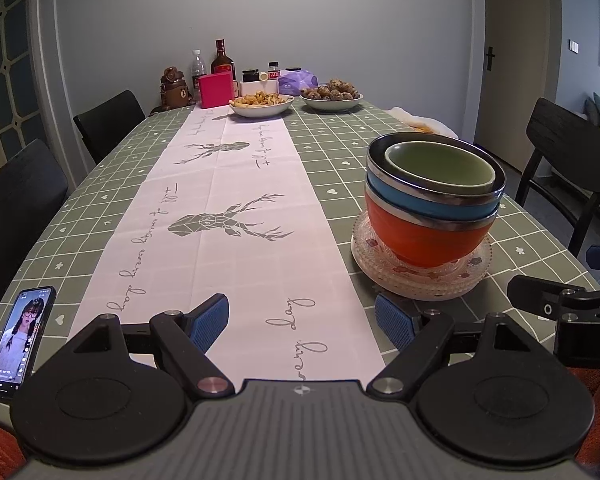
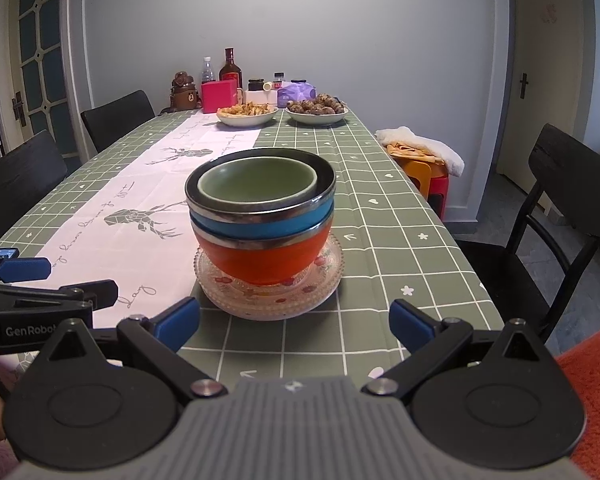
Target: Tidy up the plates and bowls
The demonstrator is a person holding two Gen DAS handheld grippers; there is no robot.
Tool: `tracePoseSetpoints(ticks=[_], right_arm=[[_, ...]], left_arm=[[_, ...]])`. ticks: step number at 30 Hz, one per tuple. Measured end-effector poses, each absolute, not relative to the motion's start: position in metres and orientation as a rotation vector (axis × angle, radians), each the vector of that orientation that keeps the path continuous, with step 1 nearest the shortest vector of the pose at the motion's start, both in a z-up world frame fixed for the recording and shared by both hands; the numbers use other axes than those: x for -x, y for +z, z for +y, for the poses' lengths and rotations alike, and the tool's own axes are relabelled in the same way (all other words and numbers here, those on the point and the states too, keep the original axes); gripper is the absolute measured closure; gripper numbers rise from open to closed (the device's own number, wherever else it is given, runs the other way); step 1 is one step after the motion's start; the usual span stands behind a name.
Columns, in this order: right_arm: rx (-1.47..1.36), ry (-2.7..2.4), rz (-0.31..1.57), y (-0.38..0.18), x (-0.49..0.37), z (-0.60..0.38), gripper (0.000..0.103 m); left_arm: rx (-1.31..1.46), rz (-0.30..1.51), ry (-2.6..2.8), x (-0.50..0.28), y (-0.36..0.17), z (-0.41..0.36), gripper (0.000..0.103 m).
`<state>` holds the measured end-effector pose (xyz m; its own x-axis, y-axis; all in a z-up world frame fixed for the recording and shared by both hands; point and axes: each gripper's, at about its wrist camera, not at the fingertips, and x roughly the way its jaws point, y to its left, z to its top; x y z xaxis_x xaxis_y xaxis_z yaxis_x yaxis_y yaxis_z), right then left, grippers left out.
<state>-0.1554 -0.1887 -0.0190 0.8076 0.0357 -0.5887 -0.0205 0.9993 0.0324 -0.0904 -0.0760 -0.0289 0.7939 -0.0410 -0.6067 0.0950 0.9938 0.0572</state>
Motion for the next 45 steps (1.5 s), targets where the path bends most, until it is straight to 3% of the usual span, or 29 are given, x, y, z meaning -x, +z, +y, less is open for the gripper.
tracePoseSetpoints(ticks=[45], right_arm=[[-0.008, 0.053, 0.641, -0.0208, 0.1537, -0.1835, 0.004]], left_arm=[[-0.077, 0.652, -0.062, 0.0895, -0.0286, -0.0734, 0.006]])
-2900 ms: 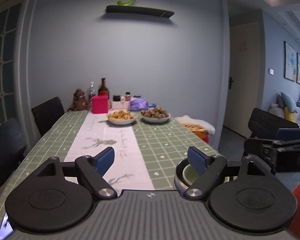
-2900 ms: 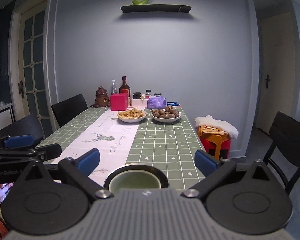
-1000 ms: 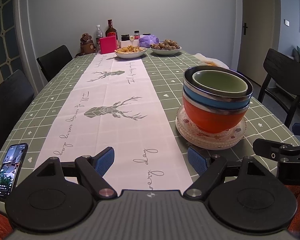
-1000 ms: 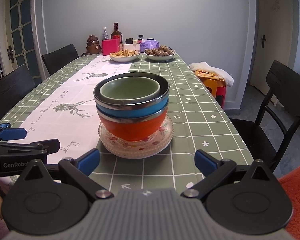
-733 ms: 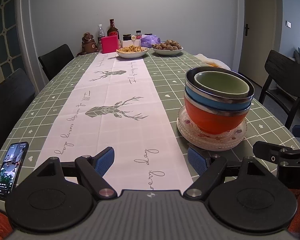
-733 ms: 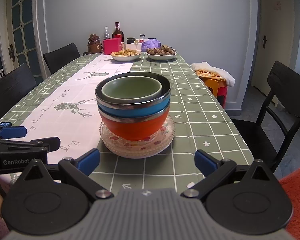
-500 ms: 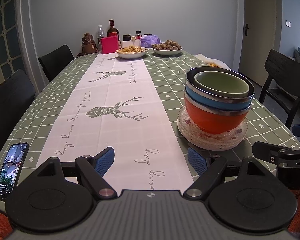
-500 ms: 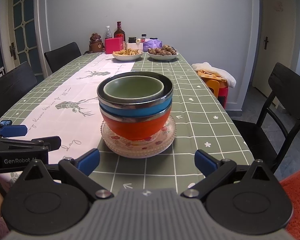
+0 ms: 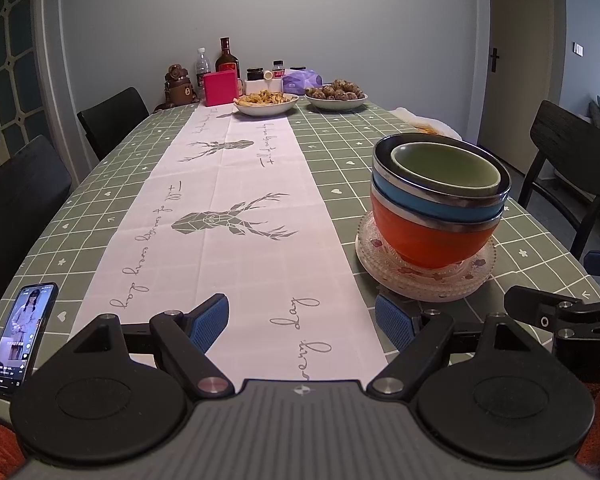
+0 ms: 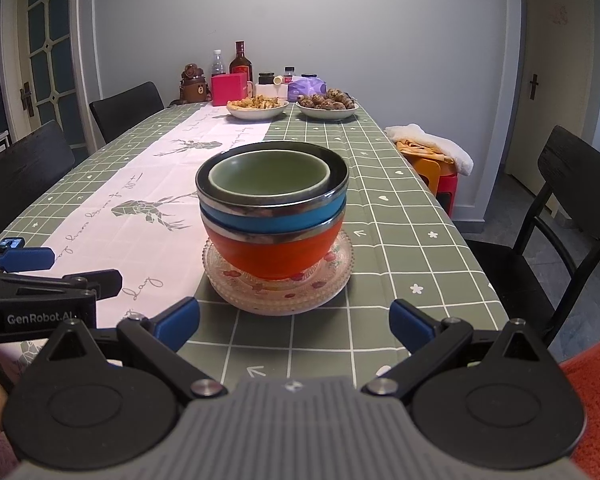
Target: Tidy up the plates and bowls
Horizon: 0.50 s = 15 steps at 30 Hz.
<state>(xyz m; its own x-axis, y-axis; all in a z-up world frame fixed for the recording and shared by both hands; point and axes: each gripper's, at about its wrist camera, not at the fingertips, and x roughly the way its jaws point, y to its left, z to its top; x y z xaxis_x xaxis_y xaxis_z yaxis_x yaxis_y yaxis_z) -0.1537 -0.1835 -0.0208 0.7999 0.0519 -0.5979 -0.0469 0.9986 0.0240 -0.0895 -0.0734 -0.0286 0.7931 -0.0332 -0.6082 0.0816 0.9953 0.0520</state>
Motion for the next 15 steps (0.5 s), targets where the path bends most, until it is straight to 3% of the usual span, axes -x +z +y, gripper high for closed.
tracePoseSetpoints(ticks=[15], right_arm=[[-0.01, 0.056, 0.646, -0.023, 0.1527, -0.1835, 0.004]], left_arm=[[-0.081, 0.652, -0.07, 0.0902, -0.0289, -0.0761, 0.006]])
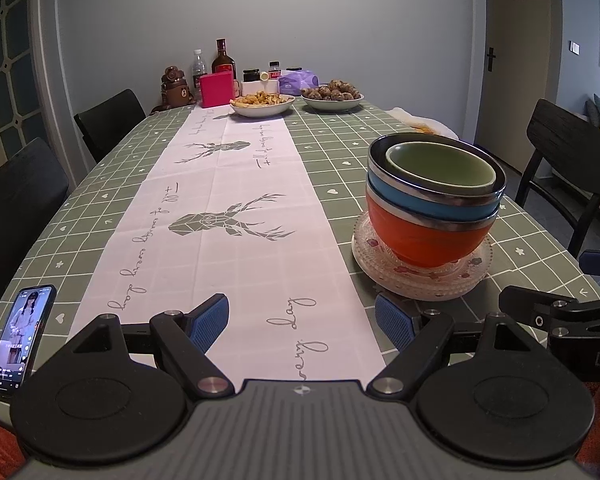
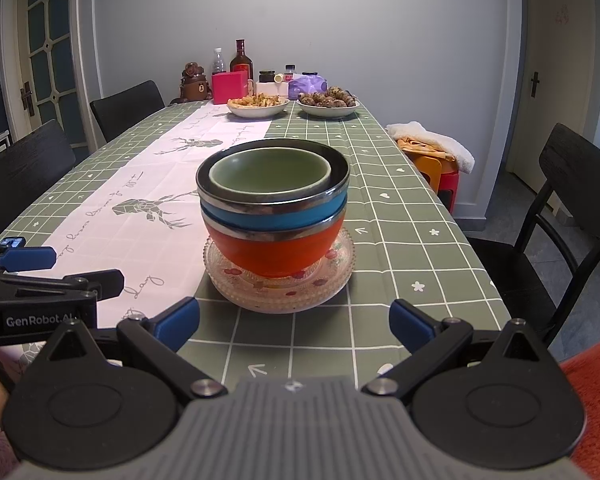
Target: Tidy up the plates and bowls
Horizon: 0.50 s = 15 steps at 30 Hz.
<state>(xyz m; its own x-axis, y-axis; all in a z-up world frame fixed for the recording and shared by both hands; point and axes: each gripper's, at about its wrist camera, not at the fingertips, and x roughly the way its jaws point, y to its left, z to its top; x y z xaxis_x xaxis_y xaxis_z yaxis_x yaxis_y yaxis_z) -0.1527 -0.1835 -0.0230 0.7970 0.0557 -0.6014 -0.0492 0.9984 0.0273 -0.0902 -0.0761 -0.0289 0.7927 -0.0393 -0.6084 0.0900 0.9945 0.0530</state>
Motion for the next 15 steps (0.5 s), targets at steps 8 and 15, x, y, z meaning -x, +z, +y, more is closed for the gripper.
tracePoseSetpoints(ticks=[8, 15], right_arm=[[-0.009, 0.057, 0.646, -0.0232, 0.1526, -0.1833, 0.004], [-0.008, 0.06, 0.647, -0.0242, 0.1523, -0.1826, 0.004]], left_arm=[[-0.076, 0.654, -0.072, 0.0901, -0.0285, -0.0757, 0.006], [-0.068, 0.65, -0.065, 0.0903, -0.0277, -0.0747, 0.006]])
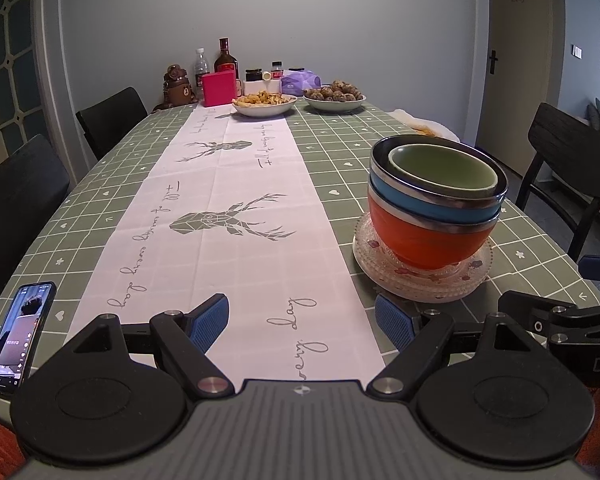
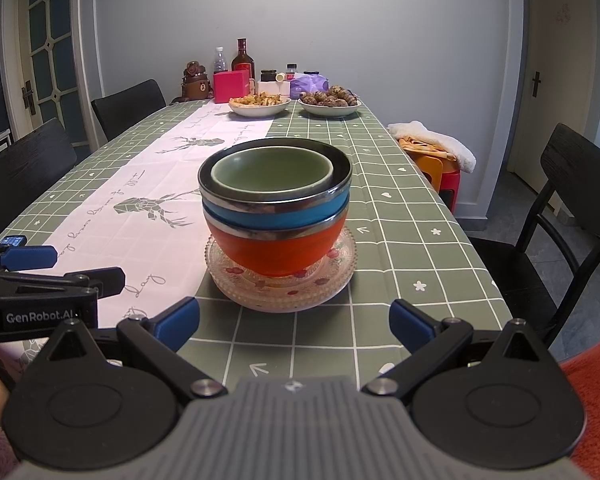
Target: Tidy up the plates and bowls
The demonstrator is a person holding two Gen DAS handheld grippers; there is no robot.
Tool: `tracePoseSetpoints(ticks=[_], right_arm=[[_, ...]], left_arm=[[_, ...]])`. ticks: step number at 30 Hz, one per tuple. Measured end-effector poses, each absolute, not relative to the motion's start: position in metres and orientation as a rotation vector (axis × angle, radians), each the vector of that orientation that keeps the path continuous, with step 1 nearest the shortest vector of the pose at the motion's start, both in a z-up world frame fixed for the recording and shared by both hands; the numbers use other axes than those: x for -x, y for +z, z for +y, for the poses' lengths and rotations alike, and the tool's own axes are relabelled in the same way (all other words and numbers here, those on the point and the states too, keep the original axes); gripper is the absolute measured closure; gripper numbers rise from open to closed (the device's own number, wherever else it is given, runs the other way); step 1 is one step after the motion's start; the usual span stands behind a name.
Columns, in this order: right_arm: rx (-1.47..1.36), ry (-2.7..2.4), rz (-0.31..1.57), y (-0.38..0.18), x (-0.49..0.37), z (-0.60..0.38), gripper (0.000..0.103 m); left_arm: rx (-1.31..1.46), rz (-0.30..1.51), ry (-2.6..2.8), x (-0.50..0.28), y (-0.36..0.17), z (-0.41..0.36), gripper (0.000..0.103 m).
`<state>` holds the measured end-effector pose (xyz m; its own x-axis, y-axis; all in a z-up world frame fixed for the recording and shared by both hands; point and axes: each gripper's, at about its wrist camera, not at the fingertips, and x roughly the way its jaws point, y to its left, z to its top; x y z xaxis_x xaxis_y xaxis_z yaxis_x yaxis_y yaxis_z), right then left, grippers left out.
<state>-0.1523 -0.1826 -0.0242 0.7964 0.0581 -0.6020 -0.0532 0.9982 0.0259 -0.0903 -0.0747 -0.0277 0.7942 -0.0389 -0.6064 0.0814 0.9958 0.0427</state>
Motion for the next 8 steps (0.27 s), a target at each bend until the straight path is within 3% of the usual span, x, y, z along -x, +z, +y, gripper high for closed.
tracePoseSetpoints(ticks=[8], right_arm=[[-0.008, 0.059, 0.647, -0.0242, 0.1524, -0.1823, 0.004]], left_arm=[[-0.06, 0.638, -0.055, 0.0914, -0.026, -0.0724, 0.006]])
